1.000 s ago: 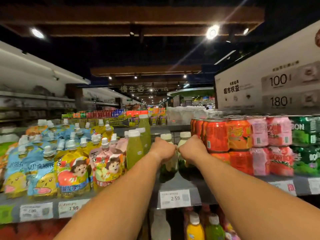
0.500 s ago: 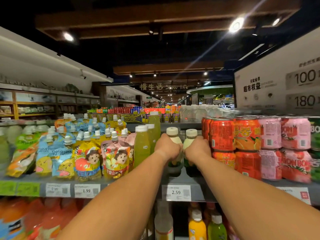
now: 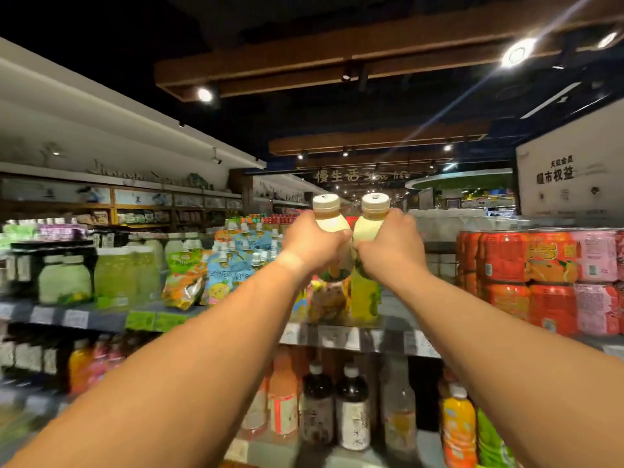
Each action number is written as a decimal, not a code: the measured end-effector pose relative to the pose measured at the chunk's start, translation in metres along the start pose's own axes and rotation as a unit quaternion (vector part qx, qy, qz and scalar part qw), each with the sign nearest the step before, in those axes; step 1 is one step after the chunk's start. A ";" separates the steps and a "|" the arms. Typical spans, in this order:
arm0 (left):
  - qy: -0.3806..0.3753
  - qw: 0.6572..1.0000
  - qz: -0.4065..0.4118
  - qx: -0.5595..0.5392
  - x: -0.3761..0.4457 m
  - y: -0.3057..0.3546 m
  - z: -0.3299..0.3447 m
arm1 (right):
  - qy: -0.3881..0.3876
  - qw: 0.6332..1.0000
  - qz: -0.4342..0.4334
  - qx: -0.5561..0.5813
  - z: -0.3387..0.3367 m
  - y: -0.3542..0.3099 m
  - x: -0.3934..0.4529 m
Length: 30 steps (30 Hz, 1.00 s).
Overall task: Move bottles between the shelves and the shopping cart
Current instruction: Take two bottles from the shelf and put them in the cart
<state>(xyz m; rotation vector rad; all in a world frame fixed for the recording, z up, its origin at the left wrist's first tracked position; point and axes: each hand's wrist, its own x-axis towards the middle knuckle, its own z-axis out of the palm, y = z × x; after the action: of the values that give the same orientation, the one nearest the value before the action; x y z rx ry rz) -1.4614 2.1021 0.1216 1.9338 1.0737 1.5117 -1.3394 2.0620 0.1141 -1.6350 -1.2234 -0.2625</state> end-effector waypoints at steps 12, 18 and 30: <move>0.135 0.954 -0.138 0.229 -0.141 -0.116 -0.366 | -0.234 0.956 -0.099 0.146 0.169 -0.256 -0.228; 0.224 0.904 -0.203 0.302 -0.201 -0.172 -0.519 | -0.362 0.897 -0.146 0.206 0.252 -0.372 -0.324; 0.304 0.851 -0.292 0.313 -0.170 -0.381 -0.733 | -0.456 0.828 -0.216 0.245 0.513 -0.536 -0.408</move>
<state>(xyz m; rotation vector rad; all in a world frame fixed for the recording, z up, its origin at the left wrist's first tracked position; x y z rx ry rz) -2.2866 2.1132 -0.0513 1.2082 2.4219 1.5287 -2.1508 2.2151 -0.0725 -0.9838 -2.1628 0.6075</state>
